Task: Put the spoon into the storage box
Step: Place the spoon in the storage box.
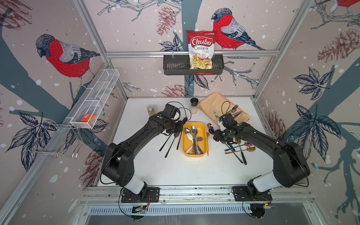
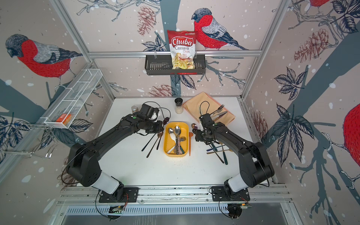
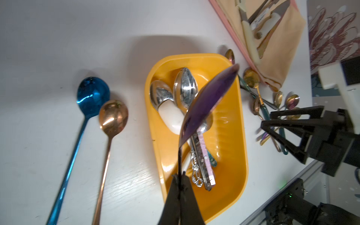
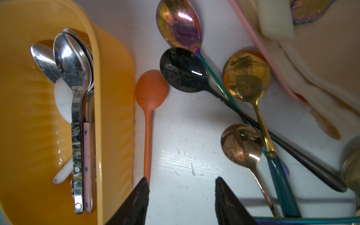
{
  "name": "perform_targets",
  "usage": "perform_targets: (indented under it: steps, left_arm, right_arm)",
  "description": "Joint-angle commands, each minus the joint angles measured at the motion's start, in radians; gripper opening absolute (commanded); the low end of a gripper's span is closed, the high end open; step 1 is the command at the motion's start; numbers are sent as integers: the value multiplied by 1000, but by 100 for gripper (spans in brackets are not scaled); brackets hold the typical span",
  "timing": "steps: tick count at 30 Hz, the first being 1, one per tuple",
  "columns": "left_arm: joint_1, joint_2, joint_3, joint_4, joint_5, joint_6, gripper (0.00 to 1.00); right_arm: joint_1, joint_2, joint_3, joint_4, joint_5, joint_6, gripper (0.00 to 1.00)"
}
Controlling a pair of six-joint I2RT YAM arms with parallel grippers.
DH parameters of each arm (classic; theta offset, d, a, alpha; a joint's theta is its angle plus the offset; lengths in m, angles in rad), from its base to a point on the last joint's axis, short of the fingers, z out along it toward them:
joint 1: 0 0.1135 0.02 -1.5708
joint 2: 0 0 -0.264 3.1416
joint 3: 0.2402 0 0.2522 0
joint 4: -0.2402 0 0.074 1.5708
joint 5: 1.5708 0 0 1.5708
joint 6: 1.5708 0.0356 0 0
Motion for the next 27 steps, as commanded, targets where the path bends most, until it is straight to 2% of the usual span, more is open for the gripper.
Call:
perform_targets:
  steps: [1, 17, 27]
  left_arm:
    - [-25, 31, 28, 88, 47, -63, 1]
    - [-42, 169, -75, 293, 121, -182, 0]
    - [-42, 241, -116, 356, 161, -236, 1]
  right_arm:
    - [-1, -4, 10, 2, 6, -2, 56]
    - [-3, -3, 4, 1, 5, -6, 56]
    - [-2, -3, -9, 6, 4, -3, 56]
